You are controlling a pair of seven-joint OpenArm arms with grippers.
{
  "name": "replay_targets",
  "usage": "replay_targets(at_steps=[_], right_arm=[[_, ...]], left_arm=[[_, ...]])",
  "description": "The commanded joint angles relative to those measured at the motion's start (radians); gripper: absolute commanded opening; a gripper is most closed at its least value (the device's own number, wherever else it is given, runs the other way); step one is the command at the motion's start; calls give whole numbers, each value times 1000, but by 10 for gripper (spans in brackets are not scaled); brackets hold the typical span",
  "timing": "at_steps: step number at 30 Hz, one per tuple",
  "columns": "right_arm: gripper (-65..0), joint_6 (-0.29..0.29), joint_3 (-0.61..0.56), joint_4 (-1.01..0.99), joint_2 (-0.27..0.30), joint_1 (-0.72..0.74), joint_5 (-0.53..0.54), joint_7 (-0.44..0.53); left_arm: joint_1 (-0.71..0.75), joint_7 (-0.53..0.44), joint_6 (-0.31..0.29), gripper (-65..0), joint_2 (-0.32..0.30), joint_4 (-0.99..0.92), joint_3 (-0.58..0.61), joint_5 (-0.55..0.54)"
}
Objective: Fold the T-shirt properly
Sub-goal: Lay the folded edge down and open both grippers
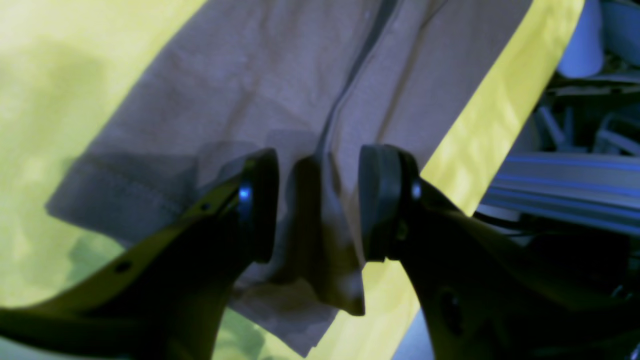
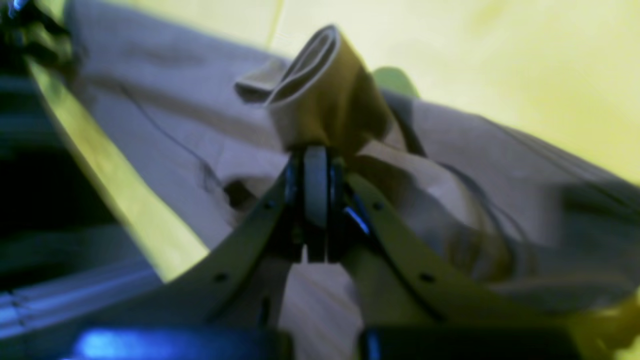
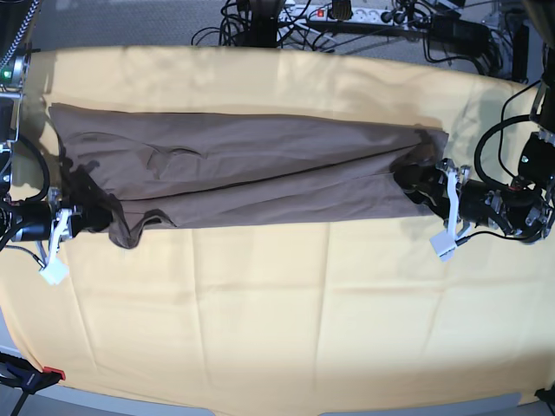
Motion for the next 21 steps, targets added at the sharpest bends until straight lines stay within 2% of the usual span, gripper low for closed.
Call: replay_targets(at_steps=[1, 4, 6, 12, 21], right_arm=[[-650, 1, 9, 56, 37, -3, -31, 49], [-650, 1, 9, 179, 67, -78, -172, 163], [-650, 1, 9, 234, 89, -117, -225, 205], [-650, 1, 9, 277, 119, -193, -259, 194], [-650, 1, 9, 277, 118, -205, -325, 158]], left_arm=[[-26, -7, -7, -366, -18, 8, -13, -22], [-26, -7, -7, -366, -18, 8, -13, -21], [-26, -7, -7, -366, -20, 8, -13, -22], [-26, -7, -7, -366, -20, 8, -13, -22], [-27, -8, -7, -366, -20, 8, -13, 2]])
